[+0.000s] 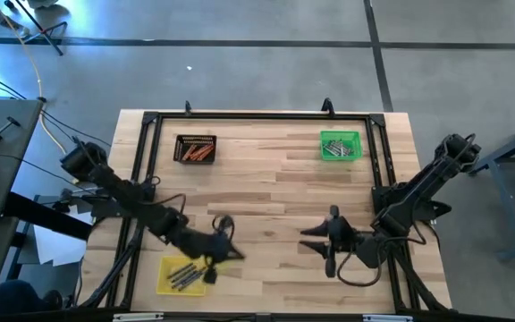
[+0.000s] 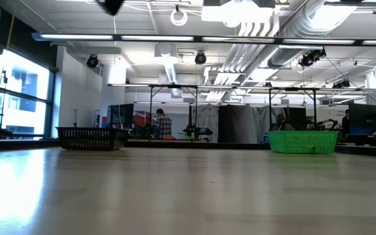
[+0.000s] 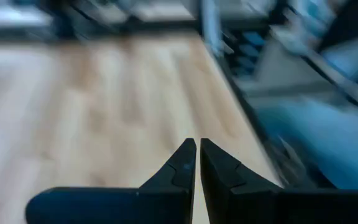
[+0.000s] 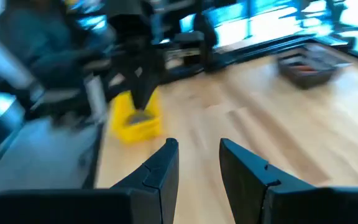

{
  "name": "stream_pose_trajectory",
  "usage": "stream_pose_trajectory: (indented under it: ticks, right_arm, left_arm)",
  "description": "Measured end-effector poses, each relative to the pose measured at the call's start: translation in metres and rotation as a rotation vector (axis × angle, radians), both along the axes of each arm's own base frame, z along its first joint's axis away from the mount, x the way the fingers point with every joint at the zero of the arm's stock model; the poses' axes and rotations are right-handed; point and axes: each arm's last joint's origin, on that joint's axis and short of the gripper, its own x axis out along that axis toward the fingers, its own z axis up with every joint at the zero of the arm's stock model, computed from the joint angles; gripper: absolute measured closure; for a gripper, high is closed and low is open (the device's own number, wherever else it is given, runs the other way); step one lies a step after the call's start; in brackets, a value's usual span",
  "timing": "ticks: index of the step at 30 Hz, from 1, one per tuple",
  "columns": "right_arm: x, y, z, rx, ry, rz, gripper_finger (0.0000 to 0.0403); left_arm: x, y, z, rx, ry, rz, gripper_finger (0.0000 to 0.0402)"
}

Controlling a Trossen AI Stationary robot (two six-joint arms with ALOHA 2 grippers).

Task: Sort crayons
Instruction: Return to Home Position

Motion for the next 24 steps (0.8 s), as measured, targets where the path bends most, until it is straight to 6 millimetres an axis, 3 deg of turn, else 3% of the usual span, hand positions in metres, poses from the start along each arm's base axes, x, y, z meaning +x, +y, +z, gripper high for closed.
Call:
stream_pose_trajectory:
  ticks: [7, 16, 24]
  right_arm:
    - [-0.014, -0.032, 0.0, 0.0, 0.073, -0.224, 0.0293]
    - [-0.038, -0.092, 0.016, 0.001, 0.204, -0.335, 0.0293]
    - [-0.064, -0.133, 0.016, -0.056, 0.292, -0.479, 0.0293]
  left_arm:
    - [0.03, 0.054, 0.011, 0.011, -0.142, 0.376, 0.0392]
    - [0.043, 0.087, 0.01, 0.065, -0.119, 0.307, 0.0392]
    - [0.032, 0.104, 0.017, 0.14, -0.053, 0.324, 0.0392]
